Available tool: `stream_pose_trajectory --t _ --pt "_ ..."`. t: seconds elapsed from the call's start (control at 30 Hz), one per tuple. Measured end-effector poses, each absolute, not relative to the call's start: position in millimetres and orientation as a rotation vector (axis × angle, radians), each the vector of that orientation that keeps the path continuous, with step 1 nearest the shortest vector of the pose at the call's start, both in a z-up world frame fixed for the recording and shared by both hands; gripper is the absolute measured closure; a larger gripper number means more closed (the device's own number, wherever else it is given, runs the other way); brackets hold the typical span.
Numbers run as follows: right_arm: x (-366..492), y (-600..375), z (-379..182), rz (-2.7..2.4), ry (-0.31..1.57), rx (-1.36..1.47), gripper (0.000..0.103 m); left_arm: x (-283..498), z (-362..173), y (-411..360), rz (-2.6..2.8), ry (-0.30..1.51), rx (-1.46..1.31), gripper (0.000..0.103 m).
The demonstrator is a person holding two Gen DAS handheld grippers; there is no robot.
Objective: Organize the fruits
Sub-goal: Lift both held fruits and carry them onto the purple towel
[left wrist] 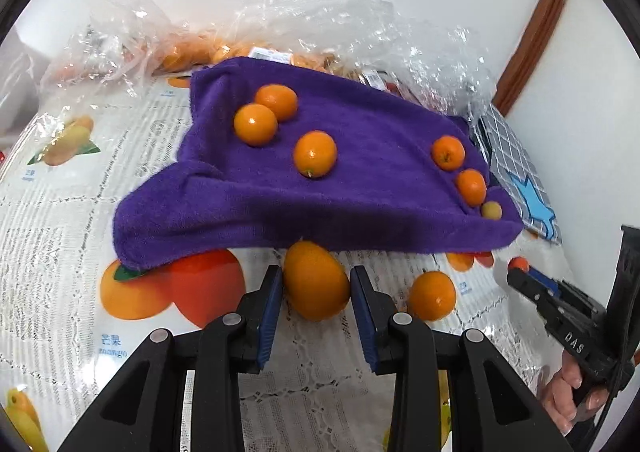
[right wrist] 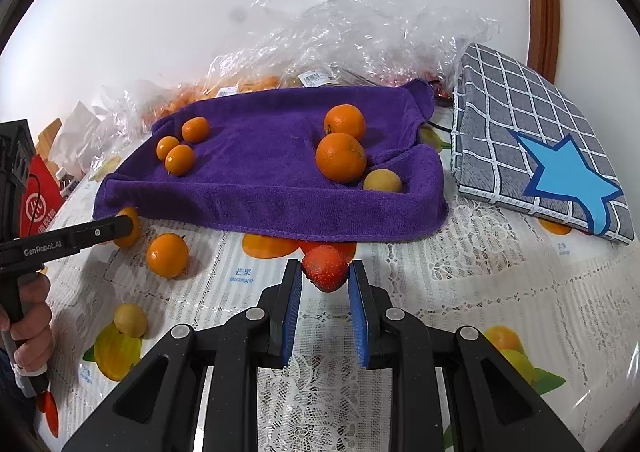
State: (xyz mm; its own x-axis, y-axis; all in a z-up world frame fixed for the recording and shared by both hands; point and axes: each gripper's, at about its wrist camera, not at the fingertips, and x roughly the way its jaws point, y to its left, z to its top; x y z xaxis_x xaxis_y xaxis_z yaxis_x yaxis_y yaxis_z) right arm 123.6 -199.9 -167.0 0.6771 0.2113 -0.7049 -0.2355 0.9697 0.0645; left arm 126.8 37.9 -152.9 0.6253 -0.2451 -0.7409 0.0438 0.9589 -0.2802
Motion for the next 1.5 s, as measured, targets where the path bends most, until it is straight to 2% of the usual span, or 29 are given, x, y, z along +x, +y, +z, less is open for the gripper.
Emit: stream_pose_trajectory --t 0.3,0.47,0.67,0.9,1.3,1.5 --pt "123 -198 -168 0.251 0.789 -0.045 0.079 125 -155 24 -0.123 0.857 -0.160 0.070" --pt "124 -199 -168 0.256 0.794 -0.038 0.079 124 -155 30 -0.133 0.840 -0.215 0.071" --pt "120 -205 -163 0.280 0.763 0.001 0.079 112 -137 45 -0.195 0.721 -0.323 0.071" --pt "114 -204 -158 0.296 0.726 0.005 0.079 104 -124 49 -0.176 0.617 -0.301 0.071" --pt "116 -202 -141 0.271 0.677 0.008 0.079 105 -121 68 -0.147 0.588 -0.359 0.071" --pt "144 -189 -121 0.280 0.642 -0.036 0.079 105 -120 77 -0.135 0.581 -0.388 0.071"
